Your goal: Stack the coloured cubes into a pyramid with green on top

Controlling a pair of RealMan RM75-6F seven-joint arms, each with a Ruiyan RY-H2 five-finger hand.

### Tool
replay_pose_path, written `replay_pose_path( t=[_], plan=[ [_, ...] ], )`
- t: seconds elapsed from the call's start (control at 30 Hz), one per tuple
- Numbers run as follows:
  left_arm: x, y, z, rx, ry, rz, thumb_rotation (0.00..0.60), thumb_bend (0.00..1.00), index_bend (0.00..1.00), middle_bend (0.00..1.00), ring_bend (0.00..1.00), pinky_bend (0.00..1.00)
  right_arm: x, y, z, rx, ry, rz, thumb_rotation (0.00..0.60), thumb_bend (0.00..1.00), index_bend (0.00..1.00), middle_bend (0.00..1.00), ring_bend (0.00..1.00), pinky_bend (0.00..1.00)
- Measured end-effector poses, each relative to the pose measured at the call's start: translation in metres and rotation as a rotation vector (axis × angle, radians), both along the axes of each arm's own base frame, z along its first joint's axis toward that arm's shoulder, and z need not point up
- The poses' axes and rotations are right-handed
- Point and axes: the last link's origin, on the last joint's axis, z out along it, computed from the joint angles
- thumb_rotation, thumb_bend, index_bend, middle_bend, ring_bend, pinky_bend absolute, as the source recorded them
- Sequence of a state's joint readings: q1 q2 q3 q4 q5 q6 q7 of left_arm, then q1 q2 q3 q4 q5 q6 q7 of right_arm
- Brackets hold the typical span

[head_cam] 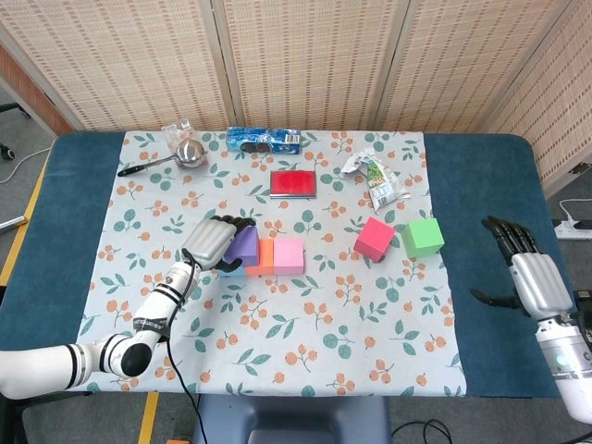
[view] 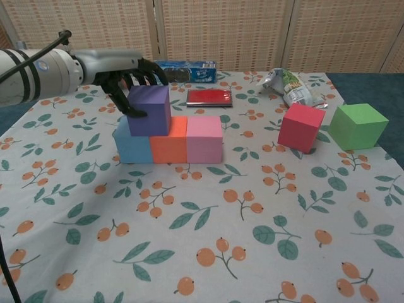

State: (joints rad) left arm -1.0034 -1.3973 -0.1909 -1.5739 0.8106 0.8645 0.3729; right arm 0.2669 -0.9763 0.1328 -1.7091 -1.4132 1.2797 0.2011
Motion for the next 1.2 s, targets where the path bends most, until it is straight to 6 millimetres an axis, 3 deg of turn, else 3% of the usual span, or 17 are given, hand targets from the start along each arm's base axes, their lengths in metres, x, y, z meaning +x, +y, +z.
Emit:
replay_pose_path(
  t=[0.47,0.6,0.9,1.2],
  plan=[
    [0.001,-0.002,0.000,-0.011,0.012,-0.004,0.600,0.32,0.10,0.12,0.09,0.24,-0.001,0.000,0.001,0.000,-0.008,-0.001,0.600,0.02,0.00,0.03,0.00,0.00],
    [0.001,-0.003,0.000,-0.022,0.016,-0.003,0.600,0.32,0.04,0.04,0.01,0.19,-0.001,0.000,0.001,-0.001,-0.010,-0.001,0.600,0.02,0.00,0.03,0.00,0.00],
    [0.002,-0.009,0.004,-0.046,0.007,-0.009,0.600,0.32,0.00,0.00,0.00,0.08,-0.001,0.001,0.003,-0.004,-0.019,-0.002,0.600,0.02,0.00,0.03,0.00,0.00],
    [-0.007,-0.026,0.037,0.021,-0.062,-0.023,0.600,0.32,0.00,0.00,0.00,0.07,-0.002,-0.007,0.005,0.040,-0.024,-0.005,0.600,0.02,0.00,0.04,0.00,0.00]
  ],
)
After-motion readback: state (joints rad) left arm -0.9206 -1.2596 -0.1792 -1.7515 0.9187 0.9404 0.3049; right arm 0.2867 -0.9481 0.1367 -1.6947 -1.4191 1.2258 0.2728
